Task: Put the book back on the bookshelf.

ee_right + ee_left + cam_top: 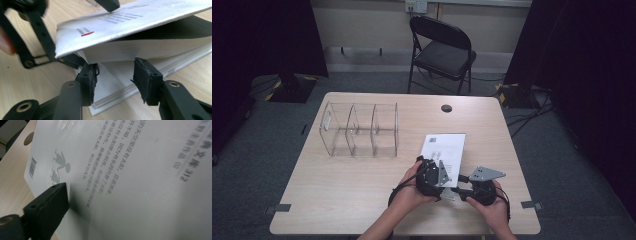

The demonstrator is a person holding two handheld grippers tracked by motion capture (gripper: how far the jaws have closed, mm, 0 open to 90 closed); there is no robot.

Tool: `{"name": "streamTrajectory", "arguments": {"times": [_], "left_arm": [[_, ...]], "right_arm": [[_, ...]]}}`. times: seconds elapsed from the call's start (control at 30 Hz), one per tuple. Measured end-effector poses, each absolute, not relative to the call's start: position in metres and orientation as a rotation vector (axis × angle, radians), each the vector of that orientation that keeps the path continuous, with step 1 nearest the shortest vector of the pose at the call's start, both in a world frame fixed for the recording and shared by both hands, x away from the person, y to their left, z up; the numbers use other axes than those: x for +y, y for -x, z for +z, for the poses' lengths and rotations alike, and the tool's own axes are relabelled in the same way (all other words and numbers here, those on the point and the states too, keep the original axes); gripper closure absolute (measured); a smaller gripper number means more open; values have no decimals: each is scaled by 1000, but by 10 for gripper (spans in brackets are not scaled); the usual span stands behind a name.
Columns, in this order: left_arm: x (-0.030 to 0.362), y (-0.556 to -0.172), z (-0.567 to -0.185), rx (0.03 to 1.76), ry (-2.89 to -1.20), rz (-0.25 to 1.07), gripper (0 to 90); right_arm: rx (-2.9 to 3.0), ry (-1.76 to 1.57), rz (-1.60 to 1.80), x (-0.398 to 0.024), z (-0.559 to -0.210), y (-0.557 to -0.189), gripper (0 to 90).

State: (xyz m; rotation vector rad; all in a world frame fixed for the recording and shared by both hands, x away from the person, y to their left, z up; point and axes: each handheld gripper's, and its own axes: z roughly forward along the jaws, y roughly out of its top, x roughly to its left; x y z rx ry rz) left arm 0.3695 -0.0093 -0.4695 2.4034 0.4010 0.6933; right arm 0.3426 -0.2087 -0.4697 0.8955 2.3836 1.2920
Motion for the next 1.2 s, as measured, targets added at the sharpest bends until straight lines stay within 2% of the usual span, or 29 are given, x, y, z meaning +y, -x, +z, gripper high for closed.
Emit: {"name": "streamTrajectory", "arguments": {"times": [0.07, 0.2, 0.37, 0.47, 0.9, 1.2], "left_arm": [[-11, -372, -471, 428, -2396, 700, 13], [-9, -369, -468, 347, -2423, 762, 123], [-5, -366, -466, 298, -2434, 809, 217], [-1, -365, -462, 298, -2433, 805, 256], [4, -362, -443, 284, -2488, 817, 408], [0, -366, -426, 299, -2530, 740, 431]], "right_arm": [[2388, -886, 1295, -208, -469, -342, 531], [2394, -882, 1307, -208, -470, -342, 515], [2399, -927, 1323, -212, -472, -343, 377], [2428, -902, 1255, -218, -479, -340, 339], [2479, -816, 1150, -224, -491, -338, 281], [2472, -768, 1140, -223, -492, -334, 265]]}}
